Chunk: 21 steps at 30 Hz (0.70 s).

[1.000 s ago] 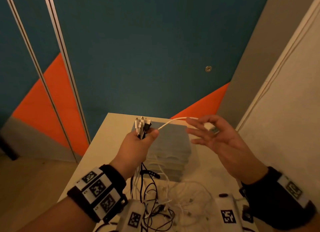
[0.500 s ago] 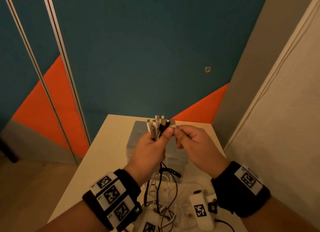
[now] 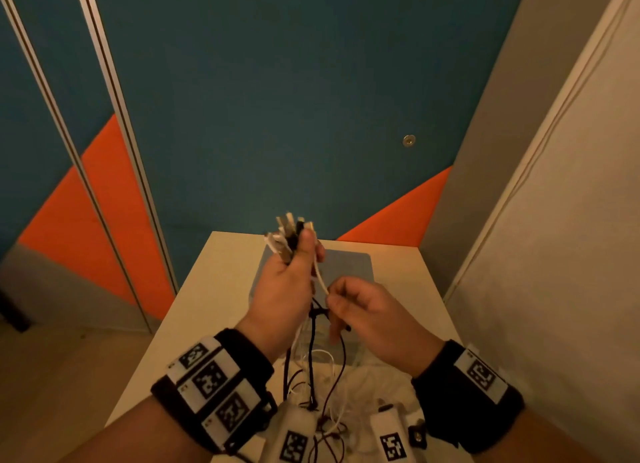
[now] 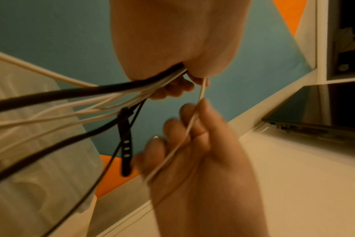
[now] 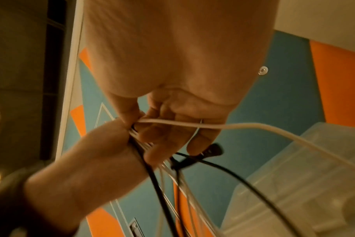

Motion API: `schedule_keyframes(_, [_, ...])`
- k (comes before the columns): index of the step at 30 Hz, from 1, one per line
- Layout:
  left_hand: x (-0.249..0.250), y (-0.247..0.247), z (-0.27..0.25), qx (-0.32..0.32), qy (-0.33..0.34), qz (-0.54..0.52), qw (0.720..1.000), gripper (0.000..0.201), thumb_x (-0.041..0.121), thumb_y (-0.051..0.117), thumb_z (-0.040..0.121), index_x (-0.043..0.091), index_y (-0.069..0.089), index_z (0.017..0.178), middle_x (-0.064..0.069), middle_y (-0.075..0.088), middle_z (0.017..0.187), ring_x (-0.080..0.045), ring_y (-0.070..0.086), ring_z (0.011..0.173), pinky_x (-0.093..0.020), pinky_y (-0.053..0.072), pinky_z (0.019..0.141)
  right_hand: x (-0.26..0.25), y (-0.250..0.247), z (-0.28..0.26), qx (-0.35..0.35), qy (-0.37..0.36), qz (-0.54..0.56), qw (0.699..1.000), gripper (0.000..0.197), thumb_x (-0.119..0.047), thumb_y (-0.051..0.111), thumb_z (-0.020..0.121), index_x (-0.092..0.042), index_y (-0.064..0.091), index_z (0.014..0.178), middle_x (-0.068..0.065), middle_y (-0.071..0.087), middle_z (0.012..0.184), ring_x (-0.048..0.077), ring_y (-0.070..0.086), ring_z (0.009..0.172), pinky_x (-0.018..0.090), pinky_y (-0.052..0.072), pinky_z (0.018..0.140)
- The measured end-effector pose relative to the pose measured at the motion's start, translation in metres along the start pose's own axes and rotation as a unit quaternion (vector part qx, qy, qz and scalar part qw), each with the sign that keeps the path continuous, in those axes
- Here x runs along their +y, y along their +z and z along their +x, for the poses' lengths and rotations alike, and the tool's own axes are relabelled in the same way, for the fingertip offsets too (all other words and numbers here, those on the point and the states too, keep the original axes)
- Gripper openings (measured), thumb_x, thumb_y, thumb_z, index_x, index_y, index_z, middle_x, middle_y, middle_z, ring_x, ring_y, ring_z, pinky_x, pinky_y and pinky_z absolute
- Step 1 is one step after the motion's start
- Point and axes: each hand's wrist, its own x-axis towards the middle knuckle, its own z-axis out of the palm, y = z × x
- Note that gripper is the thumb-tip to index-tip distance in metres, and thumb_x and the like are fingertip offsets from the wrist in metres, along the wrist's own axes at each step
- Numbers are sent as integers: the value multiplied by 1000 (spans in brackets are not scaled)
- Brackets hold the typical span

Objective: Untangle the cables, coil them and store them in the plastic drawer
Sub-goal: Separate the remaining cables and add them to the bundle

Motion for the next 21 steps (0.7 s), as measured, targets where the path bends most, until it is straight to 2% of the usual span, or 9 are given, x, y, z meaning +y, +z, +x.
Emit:
schedule_keyframes(2, [8, -2, 6, 6, -30, -73, 997, 36, 48, 43, 99, 19, 55, 82, 1, 56, 65, -18, 62, 71, -34, 50, 71, 12, -1, -5, -20, 12, -35, 999, 17, -19, 51, 98, -21, 53, 82, -7, 49, 60, 12, 45, 54, 25, 38, 54])
schedule_keyframes(4, [19, -6, 10, -16, -59, -165, 984, 37, 52, 42, 99, 21, 51, 80, 2, 46, 57, -19, 55, 56, -40, 53, 68, 26, -5, -12, -24, 29, -78, 996, 14, -24, 52, 98, -22, 53, 84, -8, 48, 63, 7, 42, 55, 24, 34, 55])
schedule_keyframes(6, [27, -15, 13, -27, -72, -185, 980, 39, 58, 40, 97, 26, 48, 77, 5, 30, 55, -12, 31, 45, -30, 42, 52, 46, -13, -21, -26, 63, -132, 989, 14, -27, 51, 98, -25, 53, 85, -13, 51, 60, -1, 43, 52, 20, 34, 55])
schedule_keyframes(8, [33, -25, 18, -37, -72, -187, 979, 39, 60, 40, 96, 28, 46, 76, 6, 21, 57, -11, 16, 48, -27, 22, 47, 68, -23, -33, -23, 119, -153, 981, 14, -31, 50, 98, -26, 53, 85, -15, 51, 59, -1, 44, 51, 24, 36, 56])
schedule_keyframes(10, [38, -33, 21, -42, -64, -181, 980, 38, 60, 41, 96, 28, 46, 76, 6, 18, 60, -12, 11, 51, -29, 14, 49, 86, -34, -44, -19, 168, -147, 974, 15, -34, 51, 98, -25, 54, 86, -10, 48, 58, 3, 43, 51, 28, 37, 55])
schedule_keyframes(14, [46, -45, 25, -33, -44, -158, 986, 37, 63, 49, 86, 27, 44, 76, 3, 14, 66, -13, 10, 53, -27, 14, 45, 102, -45, -60, -22, 209, -127, 969, 17, -27, 51, 98, -16, 55, 85, -5, 48, 59, 11, 50, 55, 25, 44, 59])
schedule_keyframes(16, [48, -49, 28, -30, -35, -128, 991, 37, 57, 55, 86, 28, 38, 72, 5, 17, 62, -11, 13, 50, -25, 17, 42, 106, -45, -65, -35, 210, -103, 972, 20, -25, 50, 99, -12, 56, 84, -2, 47, 62, 12, 54, 57, 23, 46, 60])
schedule_keyframes(18, [44, -48, 28, -31, -30, -86, 995, 36, 42, 61, 93, 28, 38, 69, 6, 22, 58, -10, 17, 45, -24, 19, 42, 100, -43, -65, -23, 209, -85, 974, 26, -27, 46, 100, -12, 57, 82, 0, 46, 58, 14, 51, 54, 26, 46, 59])
schedule_keyframes(21, [27, -36, 20, -50, -31, 7, 998, 31, 23, 67, 92, 25, 47, 69, 5, 28, 50, -12, 23, 40, -22, 23, 41, 71, -39, -55, 83, 143, 1, 986, 32, -39, 46, 98, -22, 56, 73, -5, 40, 56, 14, 39, 49, 33, 42, 52])
